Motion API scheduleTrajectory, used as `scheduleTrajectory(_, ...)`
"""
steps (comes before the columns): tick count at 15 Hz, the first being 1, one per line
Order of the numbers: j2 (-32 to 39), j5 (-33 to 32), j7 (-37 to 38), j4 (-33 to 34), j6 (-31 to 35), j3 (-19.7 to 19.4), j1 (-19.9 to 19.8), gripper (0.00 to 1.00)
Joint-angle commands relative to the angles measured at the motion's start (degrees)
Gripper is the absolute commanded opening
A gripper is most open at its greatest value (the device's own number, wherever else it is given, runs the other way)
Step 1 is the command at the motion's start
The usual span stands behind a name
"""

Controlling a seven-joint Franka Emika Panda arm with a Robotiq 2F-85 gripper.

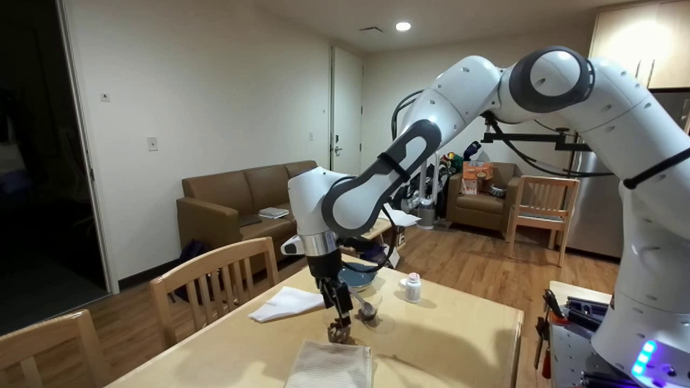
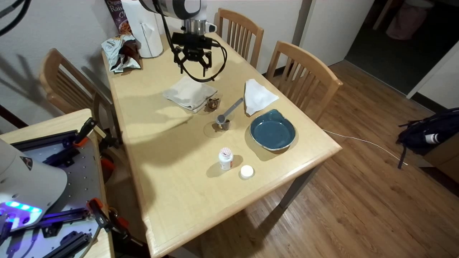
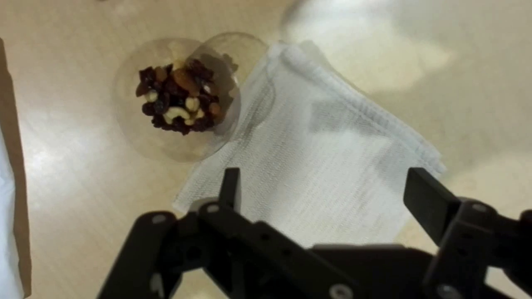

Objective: Take the spoon from the bowl and put it in the cup, then move the two cups slightly forward

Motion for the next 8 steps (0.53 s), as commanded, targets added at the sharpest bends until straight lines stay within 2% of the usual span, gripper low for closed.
scheduleTrajectory(1,-7.37,4.57,-0.46,-10.42,0.17,1.99,-3.3,1.0)
scheduleTrajectory(4,-11.22,6.47,-1.1,-18.53,3.72,1.97,-4.75,1.0)
scheduleTrajectory(5,-6.82,4.55,-0.02,-11.4,0.73,1.03,-2.68,1.0)
scheduleTrajectory(8,-8.99,4.95,-0.05,-16.0,2.43,0.99,-3.5,1.0)
